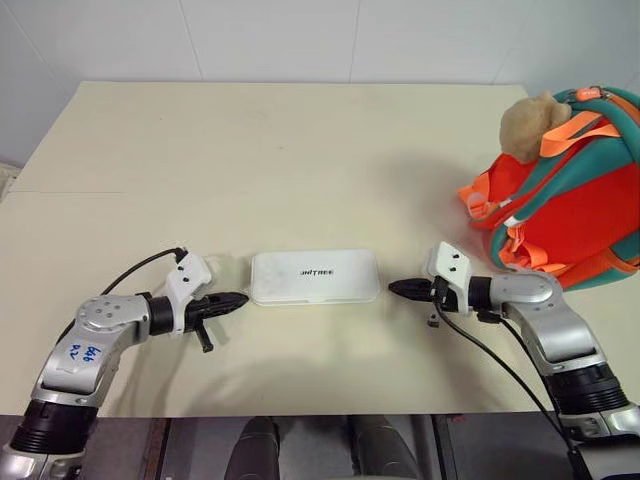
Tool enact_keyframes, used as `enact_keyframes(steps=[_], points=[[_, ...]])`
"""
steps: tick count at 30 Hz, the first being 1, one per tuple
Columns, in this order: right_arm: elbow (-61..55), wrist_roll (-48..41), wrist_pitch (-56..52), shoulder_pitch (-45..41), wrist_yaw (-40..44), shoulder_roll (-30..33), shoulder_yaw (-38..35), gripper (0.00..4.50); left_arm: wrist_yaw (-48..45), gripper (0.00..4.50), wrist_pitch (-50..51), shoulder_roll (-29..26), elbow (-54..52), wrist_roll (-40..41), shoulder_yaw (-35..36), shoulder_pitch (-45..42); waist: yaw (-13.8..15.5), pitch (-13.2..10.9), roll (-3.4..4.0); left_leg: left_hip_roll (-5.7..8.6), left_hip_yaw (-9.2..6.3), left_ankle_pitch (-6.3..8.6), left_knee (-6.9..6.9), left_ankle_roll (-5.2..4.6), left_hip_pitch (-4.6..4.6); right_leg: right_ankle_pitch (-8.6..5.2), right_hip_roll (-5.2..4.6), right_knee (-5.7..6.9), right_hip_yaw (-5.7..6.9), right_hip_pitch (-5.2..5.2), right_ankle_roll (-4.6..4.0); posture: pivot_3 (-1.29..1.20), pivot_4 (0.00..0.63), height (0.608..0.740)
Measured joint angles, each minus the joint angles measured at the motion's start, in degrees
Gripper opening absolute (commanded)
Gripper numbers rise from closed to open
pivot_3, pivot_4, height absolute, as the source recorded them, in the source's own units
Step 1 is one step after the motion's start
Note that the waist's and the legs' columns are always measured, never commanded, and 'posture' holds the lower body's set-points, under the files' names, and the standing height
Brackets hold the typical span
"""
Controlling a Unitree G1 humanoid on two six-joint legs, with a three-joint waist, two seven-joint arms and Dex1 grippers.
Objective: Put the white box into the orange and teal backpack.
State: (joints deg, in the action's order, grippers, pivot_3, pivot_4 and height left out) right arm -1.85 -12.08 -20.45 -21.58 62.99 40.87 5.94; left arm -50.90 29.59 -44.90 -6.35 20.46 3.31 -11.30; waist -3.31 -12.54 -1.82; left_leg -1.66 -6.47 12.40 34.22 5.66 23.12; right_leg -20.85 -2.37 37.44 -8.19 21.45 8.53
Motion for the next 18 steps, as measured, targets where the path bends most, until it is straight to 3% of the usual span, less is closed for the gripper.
enact_keyframes(steps=[12, 18], points=[[-9.65, -12.17, -16.34, -1.82, 2.60, 4.17, -4.43, 4.50, -2.33, 4.41, 26.65, -0.70, 12.01, 13.51, 6.17, -12.33, 0.11, 0.00, 0.00, 0.00, -0.04, -0.02, -0.02, -0.02, 0.04, 0.00, 0.00, 0.01, 0.03, 0.04, 0.01, 0.00, 0.150, 0.740], [-13.05, -15.79, -21.13, -2.58, 2.83, 4.27, -3.99, 4.50, -1.09, 4.46, 37.64, 1.75, 16.66, 18.66, 9.03, -19.29, 0.19, -0.01, -0.01, 0.01, -0.05, 0.00, -0.04, 0.01, 0.12, 0.00, -0.01, -0.04, 0.05, 0.08, 0.01, 0.00, 0.150, 0.740]])
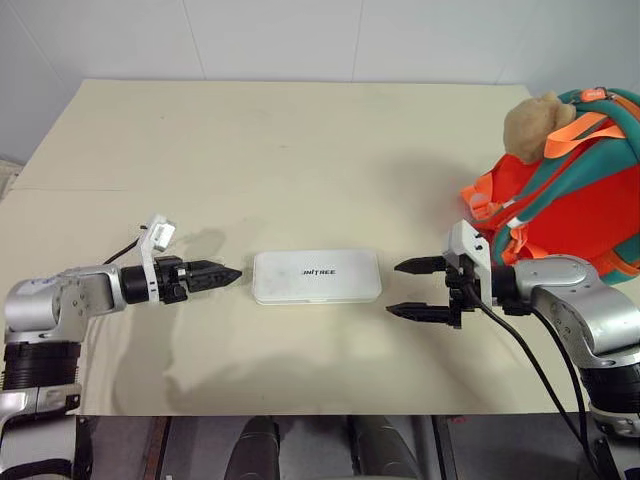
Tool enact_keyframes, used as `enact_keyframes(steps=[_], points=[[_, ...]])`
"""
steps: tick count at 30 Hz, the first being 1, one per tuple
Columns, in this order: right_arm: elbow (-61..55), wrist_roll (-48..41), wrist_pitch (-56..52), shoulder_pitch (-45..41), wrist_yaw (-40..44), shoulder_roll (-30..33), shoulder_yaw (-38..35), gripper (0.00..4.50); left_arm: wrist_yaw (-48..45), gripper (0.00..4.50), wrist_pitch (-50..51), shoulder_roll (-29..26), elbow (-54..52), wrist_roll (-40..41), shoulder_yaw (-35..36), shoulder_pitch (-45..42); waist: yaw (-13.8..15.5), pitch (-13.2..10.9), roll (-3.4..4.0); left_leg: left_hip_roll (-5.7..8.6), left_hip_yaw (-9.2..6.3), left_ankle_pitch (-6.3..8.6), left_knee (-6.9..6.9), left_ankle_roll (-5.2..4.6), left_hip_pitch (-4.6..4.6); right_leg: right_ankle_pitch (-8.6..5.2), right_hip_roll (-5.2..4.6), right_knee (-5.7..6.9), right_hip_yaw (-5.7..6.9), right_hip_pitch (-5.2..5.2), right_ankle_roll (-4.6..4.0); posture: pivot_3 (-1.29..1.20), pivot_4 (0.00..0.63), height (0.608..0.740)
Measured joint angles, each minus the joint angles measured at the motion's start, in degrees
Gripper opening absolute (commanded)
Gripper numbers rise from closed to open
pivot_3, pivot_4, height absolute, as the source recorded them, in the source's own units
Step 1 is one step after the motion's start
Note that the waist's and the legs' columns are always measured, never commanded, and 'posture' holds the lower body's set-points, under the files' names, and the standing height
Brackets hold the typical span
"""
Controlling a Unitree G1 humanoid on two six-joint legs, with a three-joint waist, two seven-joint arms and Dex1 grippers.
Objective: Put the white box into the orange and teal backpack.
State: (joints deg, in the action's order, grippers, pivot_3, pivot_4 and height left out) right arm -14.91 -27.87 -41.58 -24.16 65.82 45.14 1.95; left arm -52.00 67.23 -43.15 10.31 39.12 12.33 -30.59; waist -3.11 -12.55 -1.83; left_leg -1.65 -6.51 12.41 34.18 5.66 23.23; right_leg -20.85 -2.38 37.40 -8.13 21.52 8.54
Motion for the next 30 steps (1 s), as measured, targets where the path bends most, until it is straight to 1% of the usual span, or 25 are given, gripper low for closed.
enact_keyframes(steps=[2, 8, 11, 14, 18, 20, 23, 27, 30], points=[[-0.70, -0.52, -0.45, -0.14, 0.03, 0.02, 0.13, 4.50, 1.24, 4.46, 2.27, 1.47, 1.89, 1.12, 1.14, -1.19, 0.03, 0.00, 0.00, 0.00, -0.03, 0.01, -0.01, 0.01, 0.02, 0.00, 0.00, -0.01, 0.02, 0.01, 0.00, 0.00, 0.150, 0.740], [-0.75, -0.20, -1.04, -1.75, -0.14, 0.06, 2.93, 4.50, 1.63, 4.46, 10.51, 2.98, 4.26, 3.95, 1.23, -2.99, -0.09, 0.00, -0.01, -0.01, -0.03, 0.02, -0.02, 0.03, 0.04, -0.01, 0.01, -0.01, 0.03, 0.06, -0.01, 0.00, 0.150, 0.740], [-0.75, 0.63, -1.01, -2.38, -0.11, 0.19, 4.66, 4.50, 1.51, 4.46, 14.60, 3.18, 5.05, 4.90, 1.02, -3.45, -0.06, 0.00, -0.01, 0.00, -0.03, 0.01, -0.02, 0.03, 0.04, -0.01, 0.00, -0.01, 0.02, 0.06, -0.01, 0.00, 0.150, 0.740], [-0.72, 0.93, -1.01, -2.38, -0.27, 0.19, 5.30, 4.50, 1.03, 4.46, 17.07, 2.59, 5.03, 5.53, -1.01, -3.53, -0.03, 0.00, -0.01, 0.00, -0.03, 0.02, -0.02, 0.03, 0.04, -0.01, 0.00, -0.02, 0.02, 0.06, -0.01, 0.00, 0.150, 0.740], [-0.75, 0.92, -1.02, -2.37, -0.77, 0.17, 5.35, 4.50, 0.49, 4.46, 17.12, -0.12, 4.49, 5.22, -3.07, -3.49, -0.18, 0.00, -0.01, -0.01, -0.02, 0.02, -0.04, 0.04, 0.03, -0.02, 0.01, -0.02, 0.02, 0.06, -0.02, 0.00, 0.150, 0.740], [-0.78, 0.90, -1.02, -2.35, -1.09, 0.16, 5.35, 4.50, 0.45, 4.46, 16.50, -1.01, 6.10, 4.67, -3.34, -4.20, -0.08, 0.00, -0.01, -0.01, -0.03, 0.02, -0.03, 0.04, 0.02, -0.02, 0.00, -0.01, 0.02, 0.06, -0.03, 0.00, 0.150, 0.740], [-1.26, 0.74, -1.07, -2.24, -1.68, 0.06, 5.35, 4.50, 0.41, 4.46, 15.76, -1.05, 8.78, 3.66, -3.84, -6.02, -0.03, 0.00, -0.01, 0.01, -0.02, 0.01, -0.02, 0.06, 0.02, -0.02, 0.00, -0.01, 0.02, 0.05, -0.02, 0.00, 0.150, 0.740], [-2.03, 0.57, -1.18, -2.11, -2.19, -0.19, 5.35, 4.50, -0.13, 4.46, 15.48, -1.01, 8.95, 3.18, -5.27, -6.75, 0.06, 0.00, -0.01, 0.01, -0.02, 0.01, -0.03, 0.06, 0.02, -0.02, 0.00, -0.02, 0.02, 0.05, -0.03, 0.00, 0.150, 0.740], [-2.77, -0.01, -1.28, -1.79, -2.41, -0.23, 5.35, 4.50, -0.10, 4.46, 15.98, 0.11, 8.96, 3.21, -5.54, -6.95, 0.22, 0.00, -0.01, 0.02, -0.02, 0.01, -0.03, 0.06, 0.02, -0.02, -0.02, -0.02, 0.02, 0.03, -0.03, 0.00, 0.150, 0.740]])
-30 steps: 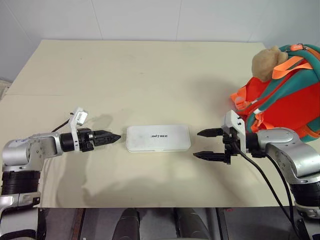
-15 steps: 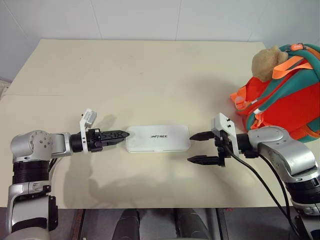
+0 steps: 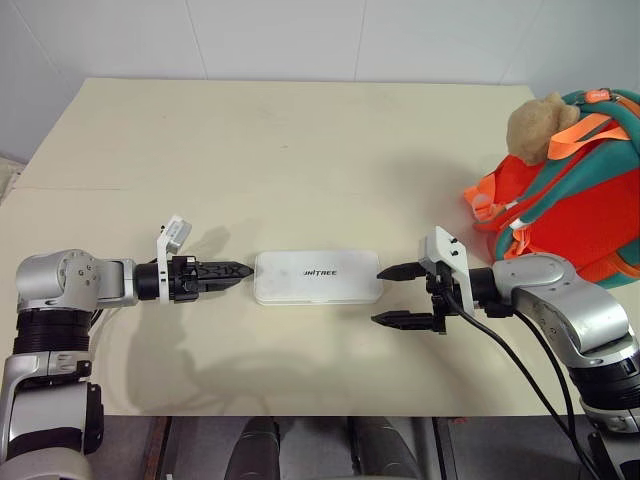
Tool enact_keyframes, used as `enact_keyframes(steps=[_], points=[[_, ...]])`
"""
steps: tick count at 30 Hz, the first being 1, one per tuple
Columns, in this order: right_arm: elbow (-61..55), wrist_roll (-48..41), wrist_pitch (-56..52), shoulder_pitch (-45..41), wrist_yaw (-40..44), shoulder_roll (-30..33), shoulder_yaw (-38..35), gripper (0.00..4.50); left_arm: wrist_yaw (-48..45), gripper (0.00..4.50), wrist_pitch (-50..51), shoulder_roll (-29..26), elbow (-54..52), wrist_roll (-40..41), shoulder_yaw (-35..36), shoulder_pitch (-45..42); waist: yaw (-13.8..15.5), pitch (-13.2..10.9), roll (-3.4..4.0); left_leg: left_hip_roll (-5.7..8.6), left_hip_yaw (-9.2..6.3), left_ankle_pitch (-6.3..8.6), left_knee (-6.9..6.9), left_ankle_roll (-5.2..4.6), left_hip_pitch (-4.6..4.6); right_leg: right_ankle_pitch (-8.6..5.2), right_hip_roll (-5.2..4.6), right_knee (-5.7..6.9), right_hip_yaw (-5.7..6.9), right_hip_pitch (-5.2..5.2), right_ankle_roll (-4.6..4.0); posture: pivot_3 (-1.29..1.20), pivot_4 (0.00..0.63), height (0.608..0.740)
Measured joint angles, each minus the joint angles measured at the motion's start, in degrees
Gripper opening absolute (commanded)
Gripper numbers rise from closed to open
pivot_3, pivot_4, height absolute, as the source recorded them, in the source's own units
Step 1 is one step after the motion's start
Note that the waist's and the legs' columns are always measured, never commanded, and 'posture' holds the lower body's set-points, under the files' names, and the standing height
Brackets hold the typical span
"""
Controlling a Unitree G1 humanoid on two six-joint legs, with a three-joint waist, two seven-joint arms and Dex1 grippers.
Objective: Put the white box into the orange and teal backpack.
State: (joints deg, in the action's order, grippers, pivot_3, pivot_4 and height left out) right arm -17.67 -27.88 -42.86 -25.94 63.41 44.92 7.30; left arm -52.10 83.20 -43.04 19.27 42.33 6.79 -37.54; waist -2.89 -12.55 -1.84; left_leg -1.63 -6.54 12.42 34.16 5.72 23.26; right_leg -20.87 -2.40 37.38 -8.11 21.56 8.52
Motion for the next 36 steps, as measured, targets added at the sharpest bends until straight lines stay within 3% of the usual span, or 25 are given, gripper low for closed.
enact_keyframes(steps=[15, 36], points=[[-1.38, -1.94, -0.88, 0.52, -0.72, -0.32, -0.01, 4.50, 2.08, 4.46, 4.53, 8.92, 1.95, 0.67, 4.57, -0.56, 1.30, 0.03, 0.02, 0.05, 0.00, 0.00, 0.07, 0.00, -0.02, 0.01, -0.04, -0.02, 0.00, -0.08, 0.02, 0.00, 0.150, 0.740], [-2.43, -2.58, -0.97, 0.79, -2.82, -2.26, -0.07, 4.50, 3.34, 4.46, 6.11, 13.19, 2.07, 0.76, 6.40, -0.81, 1.31, 0.04, 0.03, 0.07, -0.01, 0.00, 0.08, 0.00, -0.03, 0.02, -0.06, -0.04, 0.01, -0.09, 0.03, 0.00, 0.150, 0.740]])
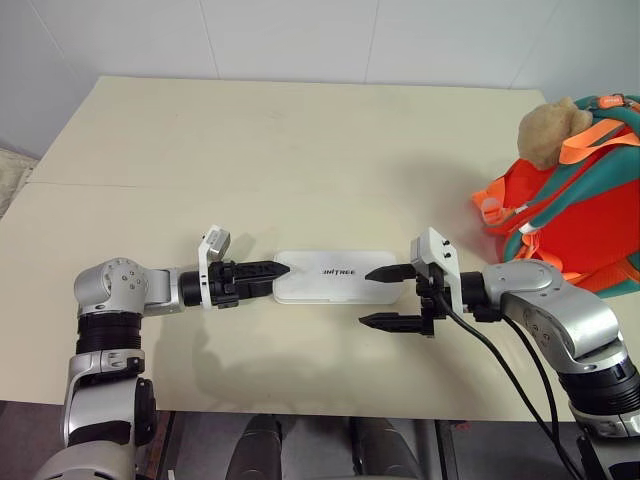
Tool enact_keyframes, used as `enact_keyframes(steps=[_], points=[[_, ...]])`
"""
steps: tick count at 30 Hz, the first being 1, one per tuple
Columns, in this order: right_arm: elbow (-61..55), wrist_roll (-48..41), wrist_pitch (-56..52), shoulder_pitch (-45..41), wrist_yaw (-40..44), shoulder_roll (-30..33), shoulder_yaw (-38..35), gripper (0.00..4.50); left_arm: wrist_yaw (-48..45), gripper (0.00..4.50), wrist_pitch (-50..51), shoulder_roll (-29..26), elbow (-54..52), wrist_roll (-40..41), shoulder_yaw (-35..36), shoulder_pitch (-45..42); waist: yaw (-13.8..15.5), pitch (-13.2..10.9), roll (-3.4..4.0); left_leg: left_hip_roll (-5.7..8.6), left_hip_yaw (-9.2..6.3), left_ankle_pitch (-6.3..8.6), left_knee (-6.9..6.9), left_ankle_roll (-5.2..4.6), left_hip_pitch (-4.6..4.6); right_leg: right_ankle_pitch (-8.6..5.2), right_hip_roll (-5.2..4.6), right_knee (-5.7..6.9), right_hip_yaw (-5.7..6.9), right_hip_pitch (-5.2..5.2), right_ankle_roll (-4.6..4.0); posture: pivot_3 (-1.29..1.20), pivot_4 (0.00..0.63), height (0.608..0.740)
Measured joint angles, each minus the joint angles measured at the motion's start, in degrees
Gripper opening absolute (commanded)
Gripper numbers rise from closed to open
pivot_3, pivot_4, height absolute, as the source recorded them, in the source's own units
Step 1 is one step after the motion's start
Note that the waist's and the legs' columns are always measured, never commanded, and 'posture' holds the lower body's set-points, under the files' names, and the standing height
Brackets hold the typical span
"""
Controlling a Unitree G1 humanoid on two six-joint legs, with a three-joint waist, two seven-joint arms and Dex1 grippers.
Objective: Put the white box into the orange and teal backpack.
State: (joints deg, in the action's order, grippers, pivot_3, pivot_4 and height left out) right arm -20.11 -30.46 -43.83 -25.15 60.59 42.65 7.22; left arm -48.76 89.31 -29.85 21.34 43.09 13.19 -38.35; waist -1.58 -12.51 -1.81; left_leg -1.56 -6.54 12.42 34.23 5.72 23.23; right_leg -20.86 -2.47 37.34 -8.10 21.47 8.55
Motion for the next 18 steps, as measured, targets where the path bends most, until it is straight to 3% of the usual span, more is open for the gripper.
enact_keyframes(steps=[7, 13, 18], points=[[0.56, -2.94, -11.27, -0.15, -1.99, 6.43, -3.27, 4.50, 0.00, 4.46, -0.08, -0.24, -0.37, 0.04, 0.49, 0.61, -0.09, 0.01, 0.01, -0.01, 0.00, 0.00, -0.01, 0.00, -0.04, 0.00, 0.00, 0.00, -0.01, 0.00, -0.01, 0.00, 0.150, 0.740], [5.79, -6.79, -22.10, -3.98, -5.00, 5.88, -5.44, 4.50, 0.01, 4.46, -0.06, -0.29, -0.92, 0.33, 1.20, 1.37, -0.22, 0.02, 0.03, 0.00, 0.00, 0.00, -0.03, 0.00, -0.04, 0.00, -0.01, -0.02, -0.02, 0.01, -0.01, 0.00, 0.150, 0.740], [10.13, -7.20, -25.02, -6.17, -8.45, 1.48, -5.13, 4.50, 0.52, 4.46, -0.07, 0.08, -2.93, 0.65, 1.77, 2.45, -0.24, 0.03, 0.03, -0.01, 0.01, 0.00, -0.11, 0.00, -0.03, 0.00, -0.01, -0.13, -0.02, 0.02, -0.01, 0.00, 0.150, 0.740]])
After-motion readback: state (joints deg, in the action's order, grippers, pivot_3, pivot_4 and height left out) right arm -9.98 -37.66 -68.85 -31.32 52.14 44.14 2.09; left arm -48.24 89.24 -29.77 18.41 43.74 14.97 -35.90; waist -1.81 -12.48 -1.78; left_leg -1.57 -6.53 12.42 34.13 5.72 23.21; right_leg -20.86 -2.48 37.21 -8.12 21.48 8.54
